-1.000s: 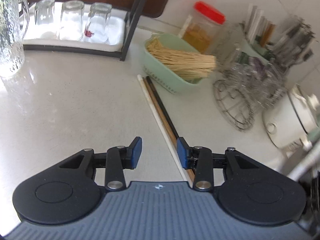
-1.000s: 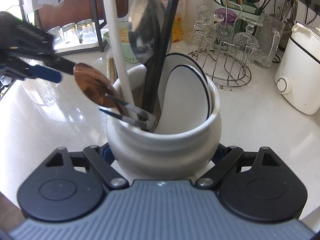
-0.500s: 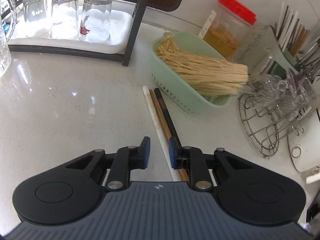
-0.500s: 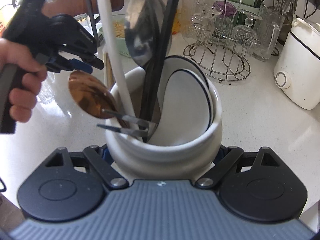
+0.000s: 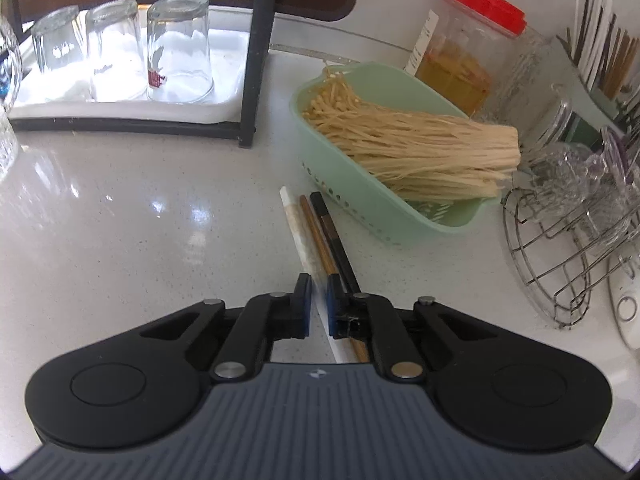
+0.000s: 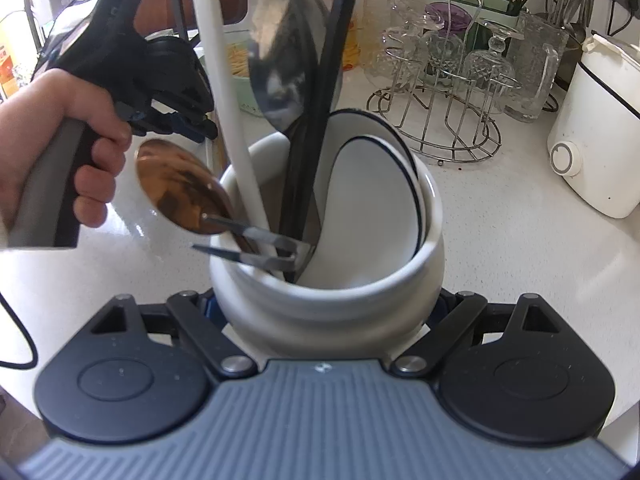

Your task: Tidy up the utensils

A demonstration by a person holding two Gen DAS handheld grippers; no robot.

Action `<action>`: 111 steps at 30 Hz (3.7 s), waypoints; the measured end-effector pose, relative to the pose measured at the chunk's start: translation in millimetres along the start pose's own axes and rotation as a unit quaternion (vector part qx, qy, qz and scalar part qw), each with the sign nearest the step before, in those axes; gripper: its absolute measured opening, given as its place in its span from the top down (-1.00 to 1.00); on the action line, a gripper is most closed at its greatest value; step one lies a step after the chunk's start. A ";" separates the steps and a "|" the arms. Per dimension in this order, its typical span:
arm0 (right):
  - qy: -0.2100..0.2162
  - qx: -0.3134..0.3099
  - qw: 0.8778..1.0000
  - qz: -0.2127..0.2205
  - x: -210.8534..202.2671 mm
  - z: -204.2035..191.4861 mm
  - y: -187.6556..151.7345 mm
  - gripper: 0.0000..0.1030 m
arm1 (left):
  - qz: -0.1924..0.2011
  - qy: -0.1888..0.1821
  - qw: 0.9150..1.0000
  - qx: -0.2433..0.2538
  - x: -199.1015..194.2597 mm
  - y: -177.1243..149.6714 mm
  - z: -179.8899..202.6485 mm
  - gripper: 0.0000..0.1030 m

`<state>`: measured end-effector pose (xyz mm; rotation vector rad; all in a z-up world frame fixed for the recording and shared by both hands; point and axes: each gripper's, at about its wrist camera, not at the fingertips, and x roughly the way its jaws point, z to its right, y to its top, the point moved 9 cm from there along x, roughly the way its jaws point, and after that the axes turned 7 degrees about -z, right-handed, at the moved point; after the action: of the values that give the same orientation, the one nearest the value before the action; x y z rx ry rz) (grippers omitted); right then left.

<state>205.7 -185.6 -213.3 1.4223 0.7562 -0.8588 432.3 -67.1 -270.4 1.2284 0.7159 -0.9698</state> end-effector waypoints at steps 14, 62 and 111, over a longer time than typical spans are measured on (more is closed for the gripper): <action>0.010 -0.011 1.000 -0.007 11.2 -0.9 1.2 -0.77 | -0.043 -0.007 0.999 0.023 -30.2 -46.3 -8.1 0.89; 0.024 -0.027 0.999 -0.036 0.6 1.9 15.3 -0.77 | -0.046 0.043 0.991 0.115 -29.2 -56.9 -9.7 0.85; 0.044 -0.043 0.997 0.039 -7.8 4.2 19.9 -0.80 | 0.104 -0.168 0.975 0.101 -261.4 -64.6 35.0 0.87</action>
<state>218.6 -190.1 -196.3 1.4108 0.7889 -0.6988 258.6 -48.0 -62.6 1.2450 0.2216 -1.0588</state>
